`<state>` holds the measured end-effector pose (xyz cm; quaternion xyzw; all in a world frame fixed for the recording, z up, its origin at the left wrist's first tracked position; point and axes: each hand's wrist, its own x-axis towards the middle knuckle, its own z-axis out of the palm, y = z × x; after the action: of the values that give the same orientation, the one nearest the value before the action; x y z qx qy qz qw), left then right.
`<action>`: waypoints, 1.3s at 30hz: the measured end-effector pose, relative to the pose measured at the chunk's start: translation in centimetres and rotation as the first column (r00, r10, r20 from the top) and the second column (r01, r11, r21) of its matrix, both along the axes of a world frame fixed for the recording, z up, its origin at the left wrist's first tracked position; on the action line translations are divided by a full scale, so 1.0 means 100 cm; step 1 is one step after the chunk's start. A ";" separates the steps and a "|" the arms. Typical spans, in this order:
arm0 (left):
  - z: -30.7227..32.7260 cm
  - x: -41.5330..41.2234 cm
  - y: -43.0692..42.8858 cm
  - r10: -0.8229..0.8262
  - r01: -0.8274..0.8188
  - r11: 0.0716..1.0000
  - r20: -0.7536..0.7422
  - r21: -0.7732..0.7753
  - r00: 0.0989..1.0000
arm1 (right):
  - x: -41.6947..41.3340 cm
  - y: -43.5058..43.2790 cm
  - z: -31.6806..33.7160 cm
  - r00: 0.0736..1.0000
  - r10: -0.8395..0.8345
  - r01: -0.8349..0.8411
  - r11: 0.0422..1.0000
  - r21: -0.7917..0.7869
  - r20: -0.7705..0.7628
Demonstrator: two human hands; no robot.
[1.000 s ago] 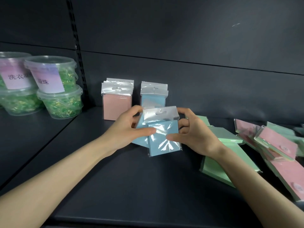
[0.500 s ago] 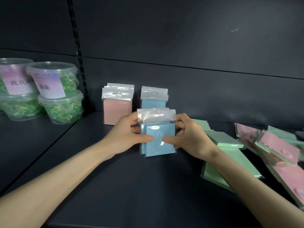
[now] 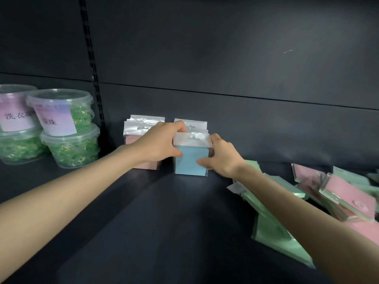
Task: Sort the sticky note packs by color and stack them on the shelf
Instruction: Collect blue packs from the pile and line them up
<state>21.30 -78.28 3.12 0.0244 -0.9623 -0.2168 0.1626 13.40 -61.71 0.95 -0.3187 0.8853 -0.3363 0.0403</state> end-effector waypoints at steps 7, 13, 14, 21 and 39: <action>0.005 -0.018 -0.006 0.037 -0.040 0.957 -0.018 -0.288 0.999 | -0.010 -0.018 -0.007 0.997 -0.073 0.071 0.996 -0.059 -0.033; 0.000 -0.026 -0.017 0.001 -0.041 0.858 -0.077 -0.513 0.997 | -0.018 -0.017 -0.013 0.992 -0.094 0.093 0.996 -0.010 -0.084; 0.000 -0.027 -0.018 -0.015 -0.026 0.857 -0.075 -0.515 0.997 | -0.019 -0.016 -0.012 0.993 -0.078 0.082 0.995 0.051 -0.083; -0.005 -0.029 -0.025 -0.081 0.109 0.813 0.076 -0.572 0.994 | -0.024 -0.016 -0.011 1.000 -0.002 0.001 0.975 0.221 0.001; -0.011 -0.033 -0.026 -0.110 0.113 0.769 0.044 -0.629 0.993 | -0.021 -0.021 -0.017 1.000 0.014 -0.017 0.954 0.301 0.011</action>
<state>18.01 -80.83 1.99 -0.0879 -0.9794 0.1086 0.1461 11.29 -63.81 -0.74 -0.3141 0.9235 -0.1988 0.0950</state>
